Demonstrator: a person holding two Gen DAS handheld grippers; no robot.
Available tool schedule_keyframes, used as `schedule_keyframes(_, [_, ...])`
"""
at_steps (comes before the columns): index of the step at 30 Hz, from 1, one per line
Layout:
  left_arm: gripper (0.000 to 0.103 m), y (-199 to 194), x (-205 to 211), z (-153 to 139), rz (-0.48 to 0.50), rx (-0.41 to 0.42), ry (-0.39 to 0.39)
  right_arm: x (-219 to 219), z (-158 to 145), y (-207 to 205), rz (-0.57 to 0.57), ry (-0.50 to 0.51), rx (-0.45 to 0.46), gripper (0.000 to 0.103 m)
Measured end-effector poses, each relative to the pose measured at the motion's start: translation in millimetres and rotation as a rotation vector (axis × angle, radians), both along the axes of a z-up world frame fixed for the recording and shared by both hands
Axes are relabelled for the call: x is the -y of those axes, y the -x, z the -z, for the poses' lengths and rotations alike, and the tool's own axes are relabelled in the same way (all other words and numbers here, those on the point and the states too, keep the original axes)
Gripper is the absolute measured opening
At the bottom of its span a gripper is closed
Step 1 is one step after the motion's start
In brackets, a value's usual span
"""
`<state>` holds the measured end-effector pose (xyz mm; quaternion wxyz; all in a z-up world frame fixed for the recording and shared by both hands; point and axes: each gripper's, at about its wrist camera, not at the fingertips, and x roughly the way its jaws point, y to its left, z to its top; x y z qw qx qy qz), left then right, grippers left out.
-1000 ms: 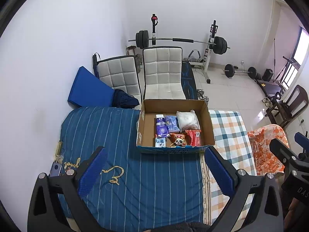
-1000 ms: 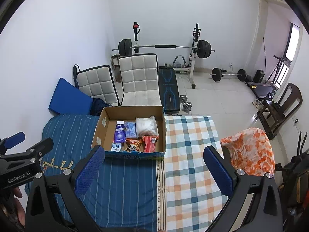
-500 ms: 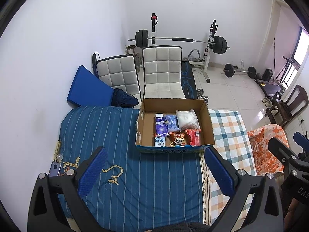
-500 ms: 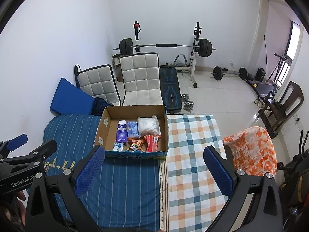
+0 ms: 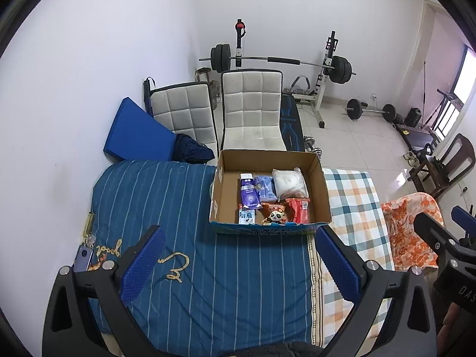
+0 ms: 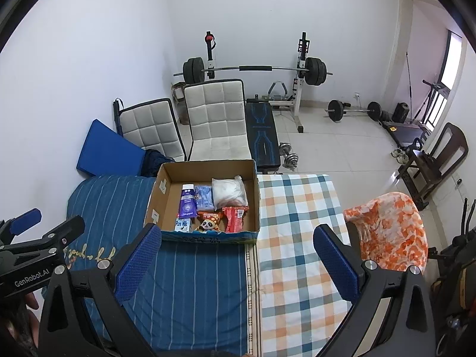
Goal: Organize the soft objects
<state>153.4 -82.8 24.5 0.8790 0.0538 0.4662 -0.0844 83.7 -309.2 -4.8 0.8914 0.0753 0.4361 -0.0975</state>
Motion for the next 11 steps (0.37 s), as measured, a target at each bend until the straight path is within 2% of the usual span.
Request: schedule_keyframes(11, [0.103,0.2,-2.8,4.4,-0.006,-0.007,0.004,0.0,1.7,-0.5,0.0,0.001,-0.003,0.103])
